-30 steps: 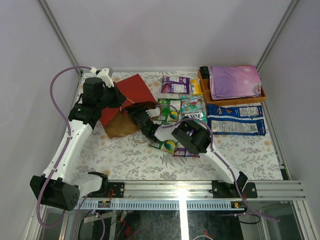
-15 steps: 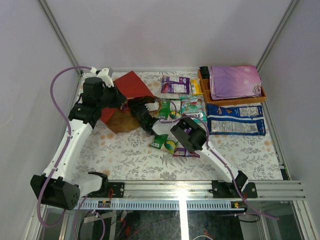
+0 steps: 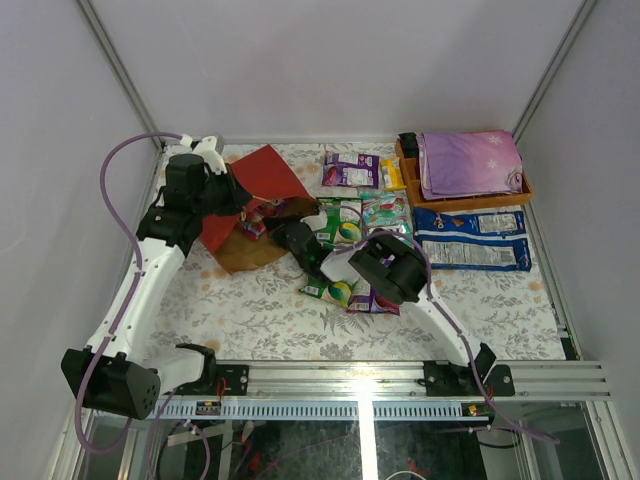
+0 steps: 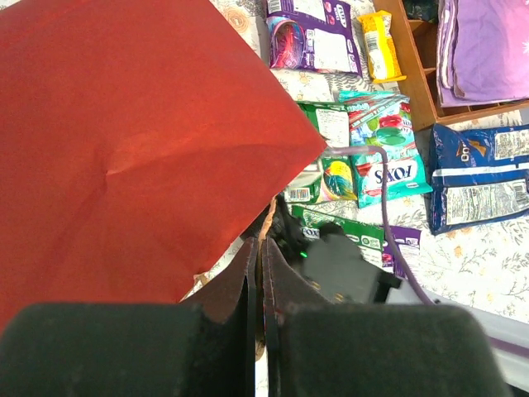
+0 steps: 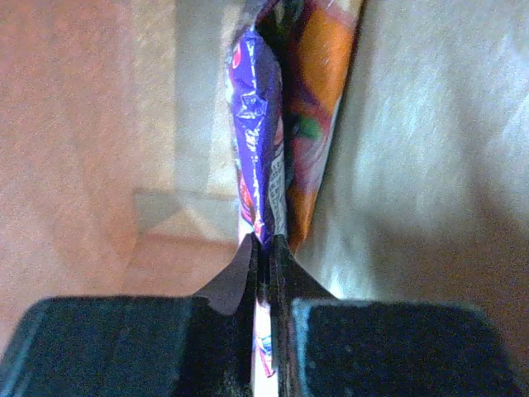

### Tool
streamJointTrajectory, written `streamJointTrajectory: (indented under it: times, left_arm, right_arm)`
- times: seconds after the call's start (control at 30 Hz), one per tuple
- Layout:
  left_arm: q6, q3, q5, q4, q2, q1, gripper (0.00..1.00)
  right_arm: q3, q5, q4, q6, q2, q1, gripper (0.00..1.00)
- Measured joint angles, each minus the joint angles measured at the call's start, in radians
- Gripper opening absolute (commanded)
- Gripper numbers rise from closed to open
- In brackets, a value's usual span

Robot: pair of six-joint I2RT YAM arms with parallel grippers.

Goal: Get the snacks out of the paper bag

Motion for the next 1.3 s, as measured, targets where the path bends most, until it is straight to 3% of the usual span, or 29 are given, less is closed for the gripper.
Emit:
streamJointTrajectory:
  times: [0.2, 0.37, 0.53, 0.67, 1.0, 1.3]
  left_arm:
    - [-0.011, 0.0, 0.043, 0.0, 0.005, 0.003, 0.0]
    - [-0.011, 0.0, 0.049, 0.0, 0.016, 0.009, 0.0]
    - [-0.011, 0.0, 0.048, 0.0, 0.017, 0.008, 0.0]
    - [-0.011, 0.0, 0.045, 0.0, 0.021, 0.008, 0.0]
    - [-0.011, 0.0, 0.032, 0.0, 0.029, 0.009, 0.0]
    - [-0.011, 0.0, 0.016, 0.0, 0.037, 0.009, 0.0]
  right_arm:
    - [-0.365, -0.105, 0.202, -0.06, -0.235, 0.025, 0.0]
    - [-0.504, -0.264, 0.176, -0.127, -0.409, 0.01, 0.0]
    - [-0.593, -0.504, 0.055, -0.223, -0.583, -0.019, 0.0]
    - [-0.707, -0.612, -0.184, -0.378, -0.833, -0.02, 0.0]
    - [-0.849, -0.607, -0.696, -0.692, -1.447, -0.151, 0.0]
    - [-1.027, -0.576, -0.942, -0.745, -1.567, -0.2, 0.02]
